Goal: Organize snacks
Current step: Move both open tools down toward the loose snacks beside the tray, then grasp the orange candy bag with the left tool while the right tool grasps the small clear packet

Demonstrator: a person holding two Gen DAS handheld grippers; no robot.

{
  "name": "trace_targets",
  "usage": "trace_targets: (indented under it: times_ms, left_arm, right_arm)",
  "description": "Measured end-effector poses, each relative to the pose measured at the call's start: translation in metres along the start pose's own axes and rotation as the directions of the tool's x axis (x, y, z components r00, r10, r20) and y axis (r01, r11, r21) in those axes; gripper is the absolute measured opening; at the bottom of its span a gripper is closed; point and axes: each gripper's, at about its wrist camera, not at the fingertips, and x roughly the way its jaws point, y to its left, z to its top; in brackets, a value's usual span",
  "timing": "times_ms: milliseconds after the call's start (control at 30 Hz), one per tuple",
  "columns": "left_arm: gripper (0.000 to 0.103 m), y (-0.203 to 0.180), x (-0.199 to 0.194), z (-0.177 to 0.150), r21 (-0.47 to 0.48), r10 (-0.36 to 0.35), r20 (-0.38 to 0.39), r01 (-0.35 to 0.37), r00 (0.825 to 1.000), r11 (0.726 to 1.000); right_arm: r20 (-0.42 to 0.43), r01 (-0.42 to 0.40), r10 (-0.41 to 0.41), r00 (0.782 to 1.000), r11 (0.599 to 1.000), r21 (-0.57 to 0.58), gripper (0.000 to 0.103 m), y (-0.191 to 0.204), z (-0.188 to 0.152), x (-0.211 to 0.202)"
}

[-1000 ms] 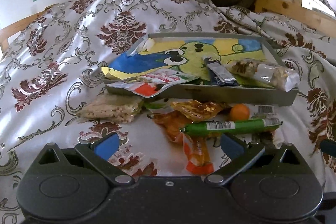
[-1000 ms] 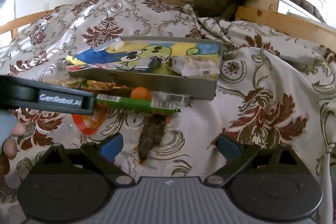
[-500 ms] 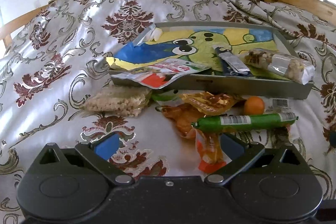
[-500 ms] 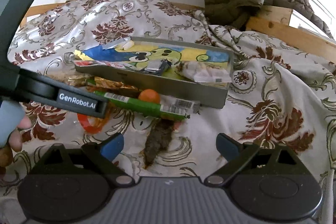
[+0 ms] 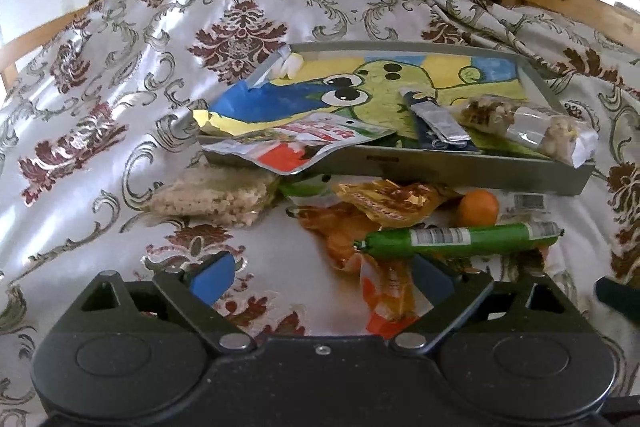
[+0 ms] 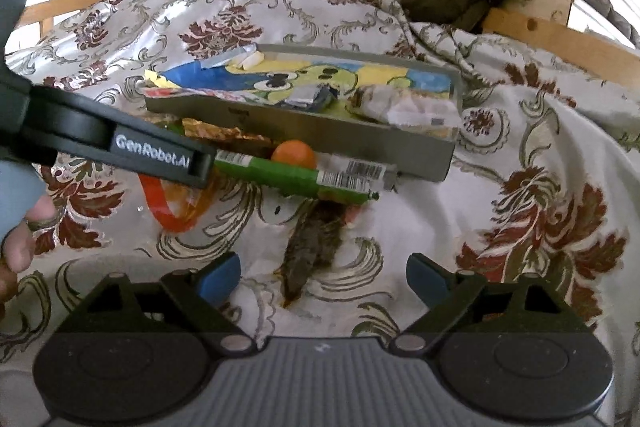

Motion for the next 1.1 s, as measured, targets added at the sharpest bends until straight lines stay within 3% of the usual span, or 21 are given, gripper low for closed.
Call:
trace_targets:
  times_ms: [100,267,433,500,567,733,833,933,1000,1100]
  left_arm:
    - [0.093,0.000,-0.001,0.000,-0.006,-0.019,0.002,0.019,1.000,1.000]
    - [0.079,-0.001,0.002,-0.001,0.007,-0.028,-0.017,0.028,0.999,1.000]
    - [0.077,0.001,0.004,-0.002,-0.021,-0.042,-0.029,0.041,0.999,0.999]
    - [0.073,0.002,0.006,-0.003,-0.039,-0.054,-0.038,0.053,0.998,0.998]
    - [0.062,0.003,0.008,-0.004,-0.048,-0.062,-0.051,0.060,0.997,0.997]
    - [0.058,0.004,0.010,-0.005,-0.055,-0.078,-0.055,0.075,0.995,0.996]
    - [0.046,0.004,0.010,-0.006,-0.047,-0.103,-0.052,0.100,0.993,0.994]
    - [0.027,0.001,0.008,-0.007,-0.040,-0.142,-0.041,0.140,0.989,0.989]
    - [0.023,-0.001,0.007,-0.008,-0.039,-0.146,-0.035,0.145,0.989,0.989]
    - [0.020,-0.001,0.005,-0.009,-0.052,-0.146,-0.027,0.144,0.989,0.988]
  right_arm:
    - [-0.013,-0.009,0.009,1.000,1.000,0.022,0.092,-0.002,-0.001,0.004]
    - [-0.017,-0.021,0.022,1.000,0.999,0.043,0.088,-0.005,0.000,0.008]
    - [-0.021,-0.034,0.035,0.999,0.999,0.038,0.080,-0.004,0.002,0.008]
    - [-0.021,-0.036,0.037,0.999,0.999,0.032,0.077,-0.003,0.002,0.009]
    - [-0.023,-0.038,0.039,0.999,0.999,0.035,0.076,-0.002,0.002,0.010]
    - [-0.039,-0.037,0.039,0.998,0.998,0.049,0.077,-0.002,0.003,0.012]
    - [-0.043,-0.037,0.039,0.998,0.998,0.055,0.077,-0.002,0.004,0.014]
    - [-0.043,-0.043,0.046,0.998,0.996,0.072,0.069,-0.004,0.005,0.015]
    - [-0.044,-0.044,0.048,0.998,0.996,0.083,0.057,-0.004,0.006,0.013]
    - [-0.052,-0.031,0.036,0.998,0.995,0.097,0.053,-0.004,0.007,0.012]
